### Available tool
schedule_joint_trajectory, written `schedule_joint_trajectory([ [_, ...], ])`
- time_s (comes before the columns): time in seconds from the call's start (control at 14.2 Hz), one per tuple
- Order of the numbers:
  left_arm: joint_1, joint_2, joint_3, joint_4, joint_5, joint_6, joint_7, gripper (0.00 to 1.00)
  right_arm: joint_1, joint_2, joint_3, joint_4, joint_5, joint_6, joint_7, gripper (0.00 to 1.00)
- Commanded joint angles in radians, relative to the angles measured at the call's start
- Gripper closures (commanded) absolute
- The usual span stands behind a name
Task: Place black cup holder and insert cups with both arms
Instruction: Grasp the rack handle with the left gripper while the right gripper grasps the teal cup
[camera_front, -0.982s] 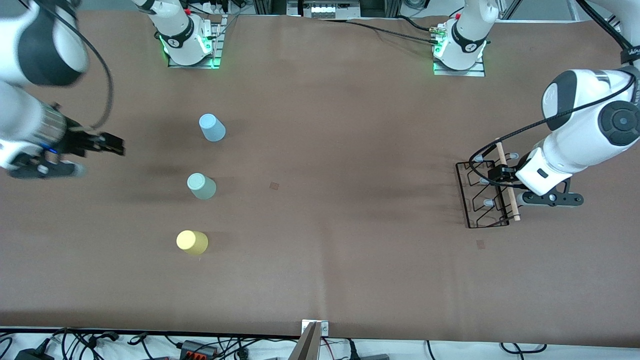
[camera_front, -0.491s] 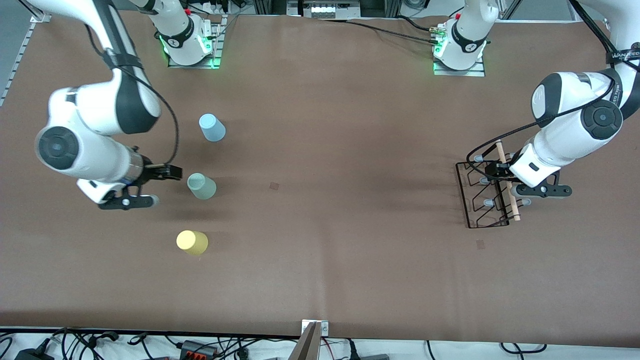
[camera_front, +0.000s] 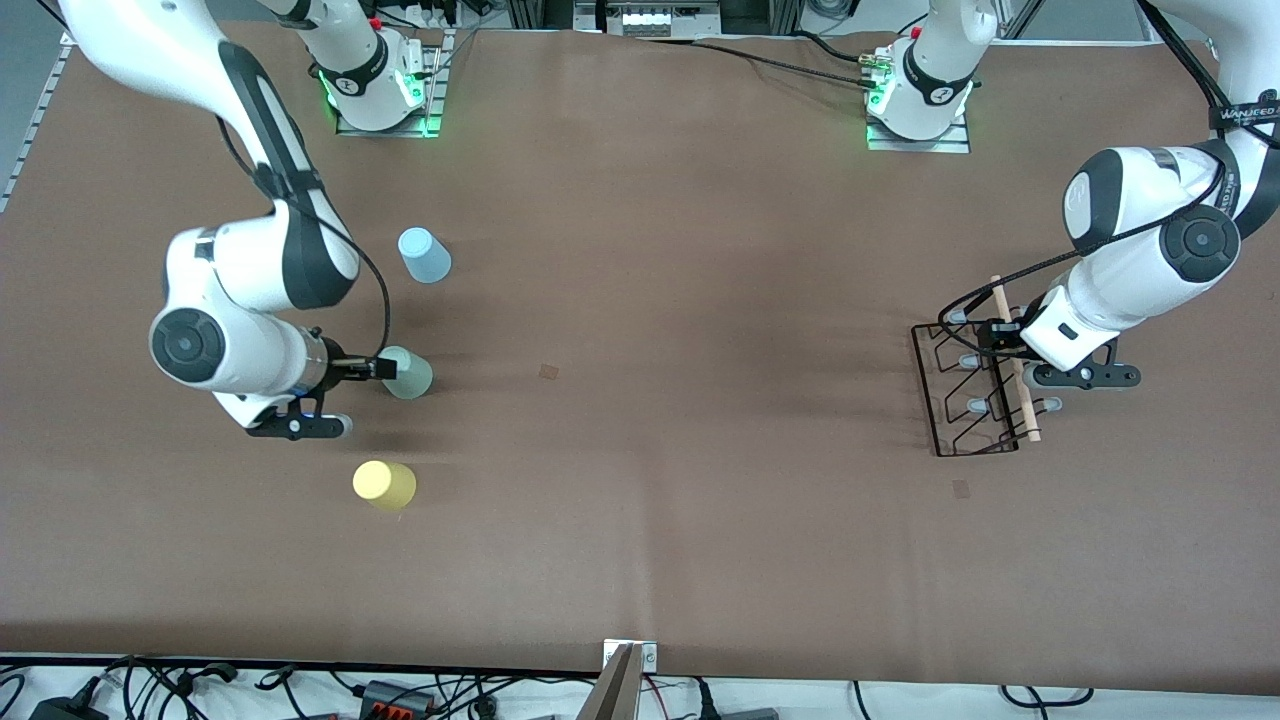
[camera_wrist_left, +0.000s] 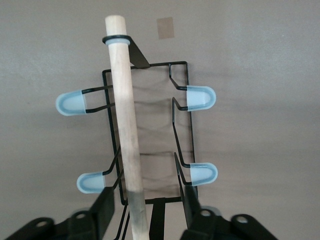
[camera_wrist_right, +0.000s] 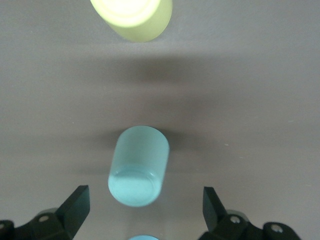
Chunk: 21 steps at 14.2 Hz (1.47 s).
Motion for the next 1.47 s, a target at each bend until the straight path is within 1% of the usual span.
schedule_joint_trajectory([
  [0.0, 0.008, -0.037, -0.005, -0.035, 0.015, 0.015, 0.017, 0.61, -0.001, 0.009, 0.002, -0.039, 0.049, 0.05, 0.022, 0.0],
  [0.07, 0.008, -0.033, -0.005, -0.035, 0.015, 0.015, 0.017, 0.65, -0.001, 0.007, 0.002, -0.052, 0.054, 0.057, 0.031, 0.0],
  [0.28, 0.02, -0.027, -0.003, -0.033, 0.017, 0.017, 0.019, 0.72, 0.006, 0.012, 0.002, -0.067, 0.056, 0.058, 0.042, 0.0],
  [0.35, 0.024, -0.026, -0.005, -0.035, 0.017, 0.026, 0.025, 0.76, 0.006, 0.015, 0.002, -0.076, 0.056, 0.06, 0.054, 0.0],
  [0.49, 0.037, -0.024, -0.005, -0.033, 0.017, 0.037, 0.08, 0.81, 0.013, 0.015, 0.002, -0.081, 0.056, 0.06, 0.057, 0.0],
  [0.56, 0.045, -0.024, -0.005, -0.032, 0.017, 0.038, 0.088, 0.86, 0.022, 0.018, 0.002, -0.081, 0.056, 0.064, 0.057, 0.0],
  [0.7, 0.03, -0.026, -0.006, -0.026, 0.017, 0.028, 0.101, 0.94, 0.033, 0.03, 0.002, -0.081, 0.056, 0.071, 0.071, 0.0],
  [0.77, 0.021, -0.029, -0.009, -0.021, 0.017, 0.025, 0.1, 0.95, 0.035, 0.036, 0.002, -0.081, 0.056, 0.071, 0.071, 0.0],
  [0.91, 0.019, -0.038, -0.067, 0.003, 0.017, 0.0, 0.086, 0.99, 0.035, 0.047, 0.002, -0.079, 0.054, 0.081, 0.07, 0.0],
  [0.98, 0.019, -0.038, -0.105, 0.037, 0.012, -0.049, 0.075, 0.99, 0.035, 0.053, 0.002, -0.079, 0.054, 0.089, 0.07, 0.0],
  [1.05, 0.019, -0.032, -0.142, 0.084, 0.008, -0.116, 0.04, 0.99, 0.032, 0.058, 0.002, -0.079, 0.054, 0.089, 0.07, 0.0],
  [1.12, 0.016, -0.026, -0.191, 0.139, 0.008, -0.183, -0.039, 0.99, 0.03, 0.056, 0.0, -0.079, 0.054, 0.087, 0.068, 0.0],
  [1.19, 0.014, -0.021, -0.252, 0.19, 0.009, -0.227, -0.114, 0.99, 0.029, 0.058, 0.0, -0.079, 0.054, 0.084, 0.07, 0.0],
  [1.33, 0.01, 0.037, -0.369, 0.32, 0.009, -0.323, -0.235, 0.99, 0.029, 0.056, 0.0, -0.079, 0.054, 0.08, 0.07, 0.0],
  [1.4, -0.005, 0.071, -0.411, 0.373, 0.011, -0.348, -0.288, 0.99, 0.029, 0.056, 0.0, -0.078, 0.054, 0.077, 0.07, 0.25],
])
